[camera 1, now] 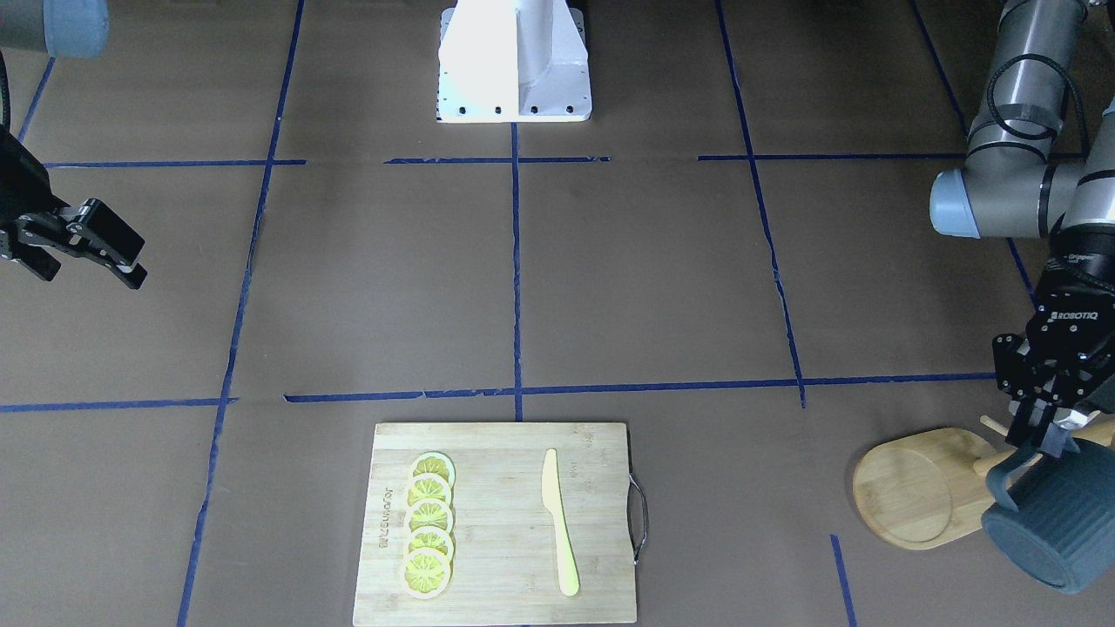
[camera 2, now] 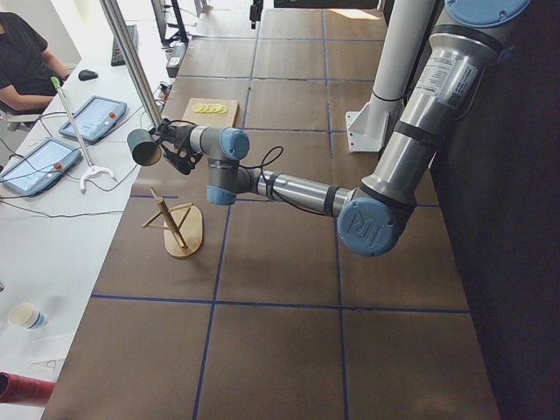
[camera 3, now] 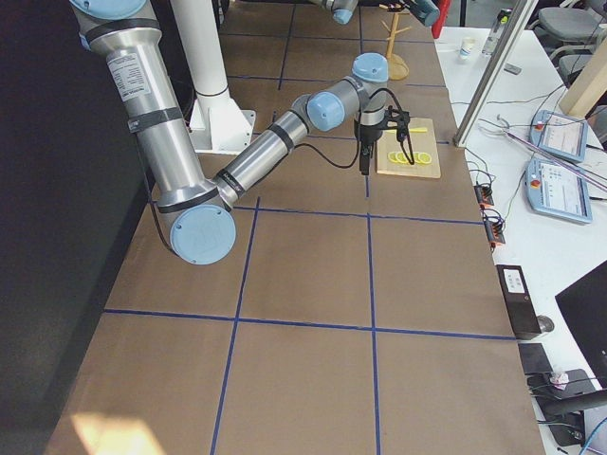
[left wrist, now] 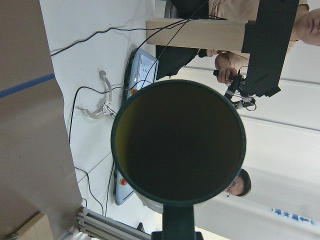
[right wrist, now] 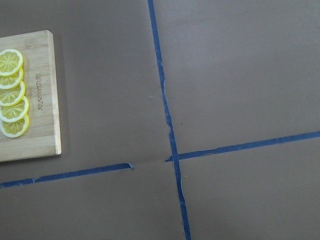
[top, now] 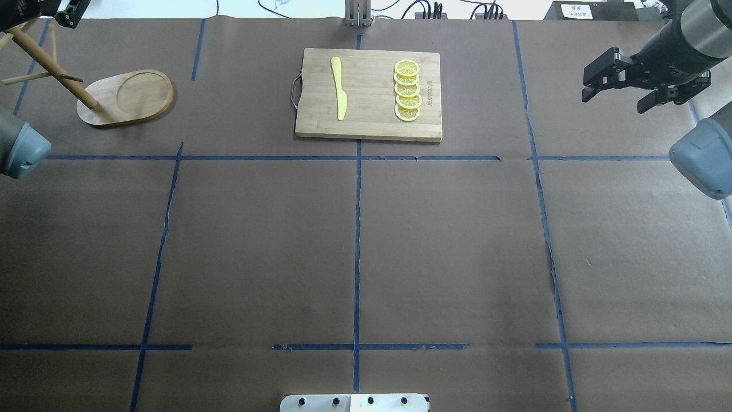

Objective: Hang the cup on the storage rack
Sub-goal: 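Tilt the mug and hook its handle onto a rack peg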

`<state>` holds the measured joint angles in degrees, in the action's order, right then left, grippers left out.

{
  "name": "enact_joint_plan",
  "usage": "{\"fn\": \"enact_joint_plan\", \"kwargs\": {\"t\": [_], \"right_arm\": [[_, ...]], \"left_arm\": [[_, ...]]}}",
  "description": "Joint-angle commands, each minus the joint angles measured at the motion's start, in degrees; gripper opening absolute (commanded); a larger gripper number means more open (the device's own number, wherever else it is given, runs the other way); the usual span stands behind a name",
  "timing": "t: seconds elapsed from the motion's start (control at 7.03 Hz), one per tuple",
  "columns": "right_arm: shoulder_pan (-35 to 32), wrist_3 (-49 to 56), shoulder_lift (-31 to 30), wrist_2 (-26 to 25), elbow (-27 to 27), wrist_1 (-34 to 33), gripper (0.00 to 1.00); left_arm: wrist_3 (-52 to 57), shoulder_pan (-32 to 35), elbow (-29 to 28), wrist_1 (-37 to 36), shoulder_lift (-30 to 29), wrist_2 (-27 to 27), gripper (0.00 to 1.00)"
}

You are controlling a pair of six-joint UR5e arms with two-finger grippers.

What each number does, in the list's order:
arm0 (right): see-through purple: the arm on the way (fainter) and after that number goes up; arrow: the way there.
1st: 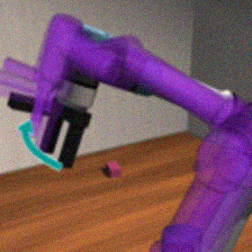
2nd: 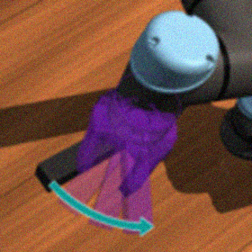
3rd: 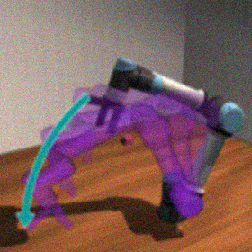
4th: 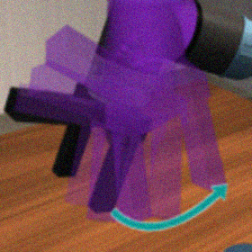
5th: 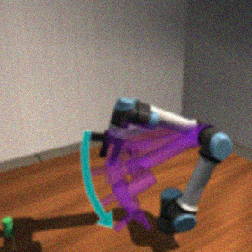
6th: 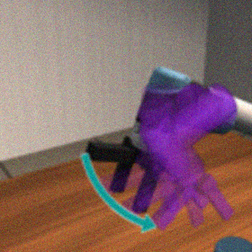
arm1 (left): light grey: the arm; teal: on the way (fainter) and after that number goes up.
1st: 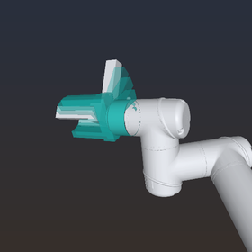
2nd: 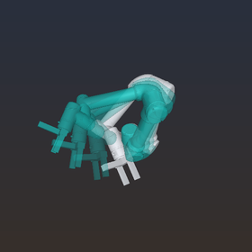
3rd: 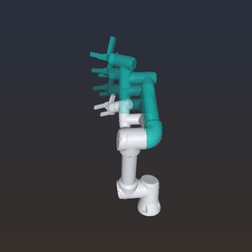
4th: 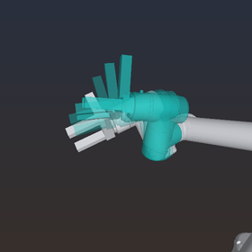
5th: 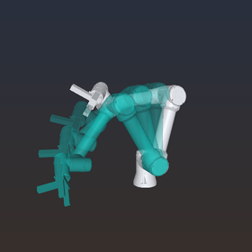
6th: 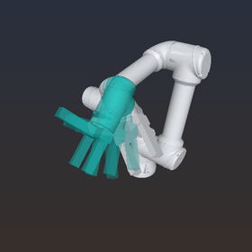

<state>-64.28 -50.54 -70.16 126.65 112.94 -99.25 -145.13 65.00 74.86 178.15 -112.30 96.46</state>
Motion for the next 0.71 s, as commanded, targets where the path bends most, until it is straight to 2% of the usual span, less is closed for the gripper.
{"fn": "enact_joint_plan", "kwargs": {"t": [0.0, 0.28, 0.57], "right_arm": [[-0.06, 0.0, 0.55, -0.35, 0.09, -0.06, 1.0], [-0.06, 0.0, 0.55, -0.79, 0.0, -0.06, 1.0], [0.03, 0.0, 0.64, -0.88, 0.09, -0.06, 1.0]], "left_arm": [[-4.79, 0.04, -4.09, 3.33, -0.54, -2.33, 0.0], [-6.99, 0.12, -8.05, 7.64, -0.72, -2.42, 0.0], [-7.62, 0.12, -8.15, 7.74, -0.72, -2.33, 0.0]]}}
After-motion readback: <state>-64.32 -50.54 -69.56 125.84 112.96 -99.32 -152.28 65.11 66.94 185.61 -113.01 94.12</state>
